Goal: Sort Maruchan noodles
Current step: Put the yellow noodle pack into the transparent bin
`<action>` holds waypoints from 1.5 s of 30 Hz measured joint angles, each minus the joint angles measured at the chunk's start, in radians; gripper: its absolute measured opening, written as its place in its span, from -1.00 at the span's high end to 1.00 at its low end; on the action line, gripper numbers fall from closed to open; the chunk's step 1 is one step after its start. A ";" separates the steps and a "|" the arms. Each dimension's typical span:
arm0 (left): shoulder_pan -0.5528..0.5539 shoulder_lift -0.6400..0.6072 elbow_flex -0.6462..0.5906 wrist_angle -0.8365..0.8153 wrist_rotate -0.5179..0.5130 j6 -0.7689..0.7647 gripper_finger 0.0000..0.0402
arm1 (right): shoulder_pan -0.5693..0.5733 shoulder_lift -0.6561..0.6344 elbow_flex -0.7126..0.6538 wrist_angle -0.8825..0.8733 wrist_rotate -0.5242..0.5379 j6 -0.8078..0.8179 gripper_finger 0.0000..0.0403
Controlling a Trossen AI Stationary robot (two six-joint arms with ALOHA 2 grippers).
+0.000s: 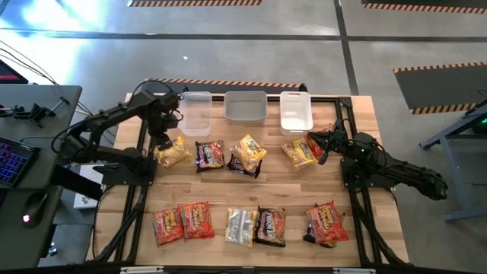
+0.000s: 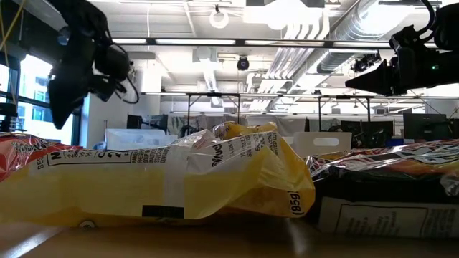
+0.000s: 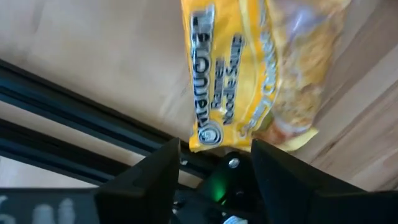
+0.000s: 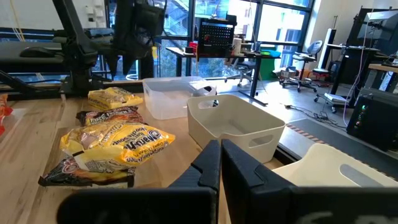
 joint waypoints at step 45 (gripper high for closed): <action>0.023 0.089 -0.036 -0.001 -0.008 0.158 1.00 | 0.000 0.000 0.000 0.000 0.000 0.000 1.00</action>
